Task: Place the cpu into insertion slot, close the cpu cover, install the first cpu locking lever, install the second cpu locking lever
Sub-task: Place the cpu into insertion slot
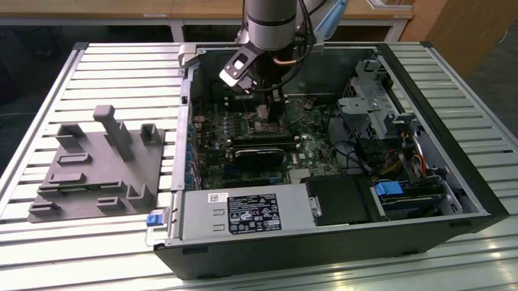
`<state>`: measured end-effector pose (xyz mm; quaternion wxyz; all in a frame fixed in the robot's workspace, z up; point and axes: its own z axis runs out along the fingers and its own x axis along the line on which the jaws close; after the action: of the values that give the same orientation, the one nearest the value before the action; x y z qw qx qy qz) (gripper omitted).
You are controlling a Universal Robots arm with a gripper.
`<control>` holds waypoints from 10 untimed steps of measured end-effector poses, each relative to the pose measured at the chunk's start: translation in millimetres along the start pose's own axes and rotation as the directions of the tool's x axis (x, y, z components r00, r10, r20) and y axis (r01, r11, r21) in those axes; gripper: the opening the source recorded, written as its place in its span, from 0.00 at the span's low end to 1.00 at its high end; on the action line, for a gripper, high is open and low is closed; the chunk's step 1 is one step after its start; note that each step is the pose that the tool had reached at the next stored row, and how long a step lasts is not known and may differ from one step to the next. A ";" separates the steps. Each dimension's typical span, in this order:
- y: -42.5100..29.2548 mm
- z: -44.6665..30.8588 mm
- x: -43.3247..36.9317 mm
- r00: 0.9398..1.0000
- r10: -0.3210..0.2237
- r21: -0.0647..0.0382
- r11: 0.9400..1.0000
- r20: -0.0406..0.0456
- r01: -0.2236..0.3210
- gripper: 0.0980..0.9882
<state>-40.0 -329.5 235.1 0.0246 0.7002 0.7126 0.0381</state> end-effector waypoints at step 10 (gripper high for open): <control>-2.8 16.5 4.5 1.000 0.007 0.000 1.000 0.002 -0.007 0.49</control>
<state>-41.5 -324.8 218.5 0.0251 0.7026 0.7101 0.0376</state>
